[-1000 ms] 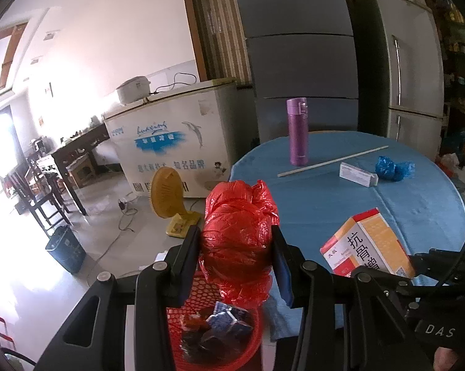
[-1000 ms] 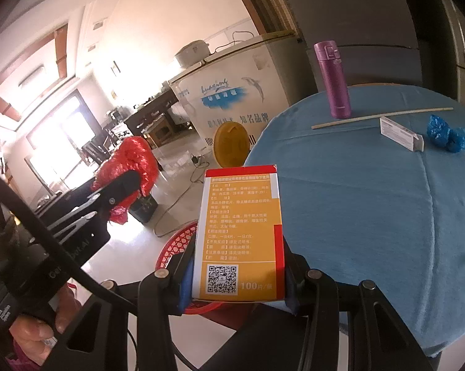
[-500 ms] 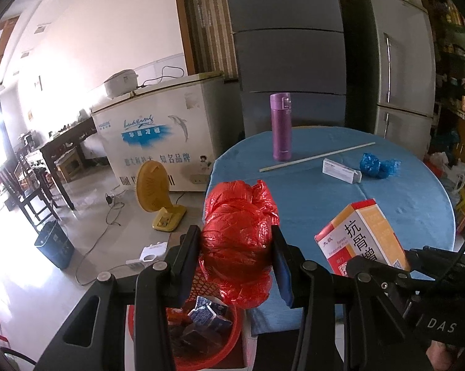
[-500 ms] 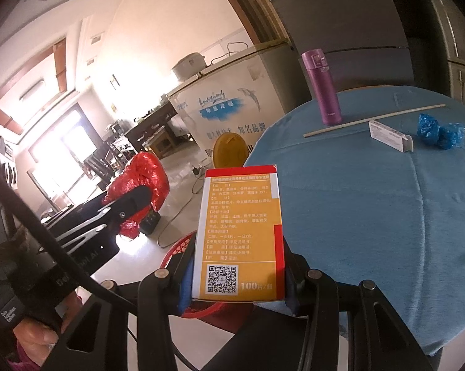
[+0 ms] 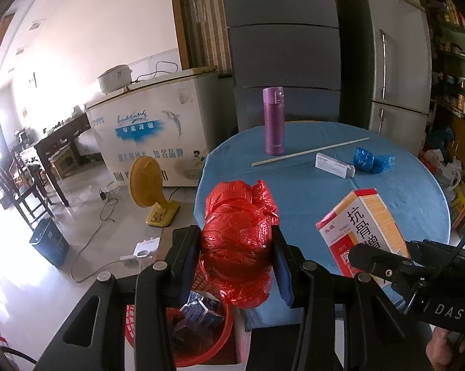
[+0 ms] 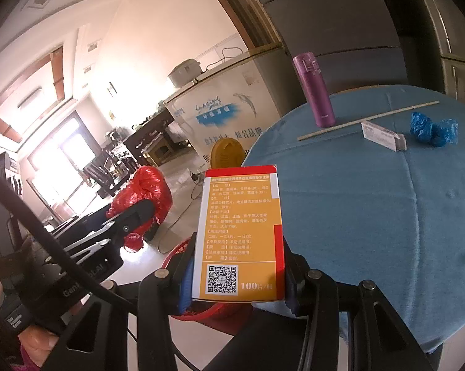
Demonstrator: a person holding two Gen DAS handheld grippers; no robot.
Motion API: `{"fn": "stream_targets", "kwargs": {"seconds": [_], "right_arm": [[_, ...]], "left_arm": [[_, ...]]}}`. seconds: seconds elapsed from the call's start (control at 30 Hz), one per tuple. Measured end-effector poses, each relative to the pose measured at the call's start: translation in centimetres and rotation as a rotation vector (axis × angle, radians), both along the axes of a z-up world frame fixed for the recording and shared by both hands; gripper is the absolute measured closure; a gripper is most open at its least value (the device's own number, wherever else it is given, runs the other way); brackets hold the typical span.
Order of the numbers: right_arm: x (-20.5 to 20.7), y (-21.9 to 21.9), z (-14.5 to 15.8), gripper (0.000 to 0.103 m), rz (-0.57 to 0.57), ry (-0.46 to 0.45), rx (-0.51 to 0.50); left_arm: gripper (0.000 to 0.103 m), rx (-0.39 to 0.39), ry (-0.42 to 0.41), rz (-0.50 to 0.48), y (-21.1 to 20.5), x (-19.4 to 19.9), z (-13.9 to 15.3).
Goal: Collect trash
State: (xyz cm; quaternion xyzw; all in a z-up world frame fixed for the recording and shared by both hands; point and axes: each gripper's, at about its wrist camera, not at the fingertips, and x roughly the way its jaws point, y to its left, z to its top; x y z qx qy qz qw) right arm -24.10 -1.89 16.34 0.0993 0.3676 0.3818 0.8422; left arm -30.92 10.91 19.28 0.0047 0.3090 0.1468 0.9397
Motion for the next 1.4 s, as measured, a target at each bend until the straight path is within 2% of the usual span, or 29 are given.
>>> {"fn": "stream_targets", "kwargs": {"seconds": [0.23,0.47,0.53,0.63,0.87,1.07,1.13,1.2,1.4], "right_arm": [[0.5,2.3,-1.1,0.055,0.039,0.031,-0.043],[1.8,6.8,-3.2,0.055,0.100,0.092,-0.120],[2.3,8.6,-4.1,0.055,0.126,0.117,-0.150],[3.0,11.3,-5.3,0.055,0.165,0.151,-0.192],[4.8,17.3,-9.7,0.055,0.240,0.240,-0.320],[5.0,20.9,-12.7,0.053,0.272,0.279,-0.385],[5.2,21.5,-13.3,0.052,0.272,0.303,-0.370],[5.2,21.7,-13.7,0.043,0.266,0.326,-0.353],[4.7,20.4,-13.3,0.042,0.244,0.342,-0.251]], "left_arm": [[0.057,-0.028,0.016,0.051,2.7,-0.5,-1.5],[0.057,-0.048,0.067,0.150,7.2,-0.7,-4.6],[0.057,-0.041,0.099,0.178,8.6,-0.5,-6.0],[0.057,-0.075,0.164,0.210,11.2,-0.1,-8.5],[0.056,-0.192,0.339,0.278,16.9,1.3,-15.6],[0.056,-0.285,0.418,0.286,19.6,1.6,-19.5],[0.049,-0.297,0.426,0.291,19.6,1.3,-20.1],[0.042,-0.290,0.422,0.296,19.5,1.0,-20.0],[0.038,-0.221,0.394,0.294,19.0,0.9,-18.2]]}}
